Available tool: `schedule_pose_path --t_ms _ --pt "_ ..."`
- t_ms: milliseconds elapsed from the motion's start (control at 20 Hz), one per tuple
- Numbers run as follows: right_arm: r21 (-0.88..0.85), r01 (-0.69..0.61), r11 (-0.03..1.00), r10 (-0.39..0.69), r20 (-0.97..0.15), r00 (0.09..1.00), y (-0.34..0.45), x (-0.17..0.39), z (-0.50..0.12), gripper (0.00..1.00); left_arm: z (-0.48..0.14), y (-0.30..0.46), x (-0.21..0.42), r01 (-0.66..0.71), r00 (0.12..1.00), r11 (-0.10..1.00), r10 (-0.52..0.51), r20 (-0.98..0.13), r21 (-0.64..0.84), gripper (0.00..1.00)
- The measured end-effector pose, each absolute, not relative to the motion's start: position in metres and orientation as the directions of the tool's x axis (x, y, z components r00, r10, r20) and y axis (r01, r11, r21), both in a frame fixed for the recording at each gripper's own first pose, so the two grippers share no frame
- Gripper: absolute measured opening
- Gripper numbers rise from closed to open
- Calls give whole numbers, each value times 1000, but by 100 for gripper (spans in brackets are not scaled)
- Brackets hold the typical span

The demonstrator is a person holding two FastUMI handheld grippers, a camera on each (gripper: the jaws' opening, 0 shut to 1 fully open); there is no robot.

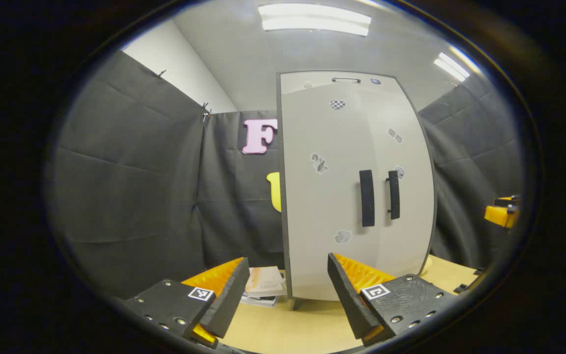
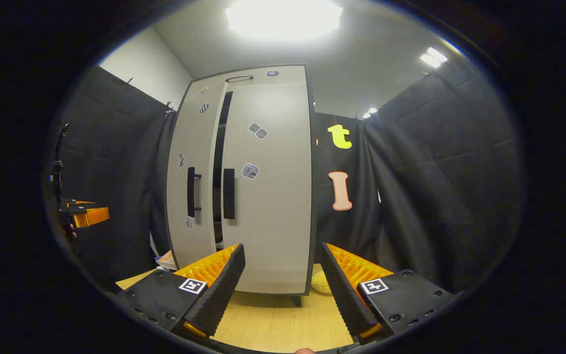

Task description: Grab one shoe with the right hand and put it into the shoe cabinet, grab the other shoe with the left hand and put it into the shoe cabinet; then close the right door with the right hand and the left door with the left hand.

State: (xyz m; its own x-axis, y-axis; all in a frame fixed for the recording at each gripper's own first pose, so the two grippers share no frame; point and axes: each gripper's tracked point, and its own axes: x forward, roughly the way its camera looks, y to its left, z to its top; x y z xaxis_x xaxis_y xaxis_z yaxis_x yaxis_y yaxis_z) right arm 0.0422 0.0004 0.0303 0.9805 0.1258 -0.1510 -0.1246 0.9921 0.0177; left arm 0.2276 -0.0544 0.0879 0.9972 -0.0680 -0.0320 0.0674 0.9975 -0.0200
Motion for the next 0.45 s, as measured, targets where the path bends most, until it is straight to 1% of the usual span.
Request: schedule_pose_path --t_ms 50,100,150,200,300,350,400,450 --pt "16 -121 993 122 -147 982 -2 41 31 98 89 -54 228 56 998 998 -56 -24 -17 93" --pt "15 -119 993 120 -143 982 -4 39 31 98 91 -55 229 54 998 998 -54 -15 -15 96" --pt "13 -117 993 118 -143 983 -6 38 32 97 90 -53 229 50 999 999 -50 -11 -9 93" --pt "14 -116 993 117 -143 983 -8 37 32 98 91 -53 229 48 999 999 -48 -11 5 96" --pt "17 -114 993 115 -142 983 -10 35 32 97 91 -53 229 49 999 998 -48 -11 28 89" --pt "18 -114 993 115 -137 984 -11 35 35 97 92 -53 229 49 999 998 -49 -10 33 93" --pt "15 -111 994 112 -129 985 -12 33 36 98 92 -53 230 49 999 998 -48 -8 31 93" --pt "12 -107 994 108 -124 986 -14 33 36 98 91 -53 229 50 999 998 -49 -9 24 100"
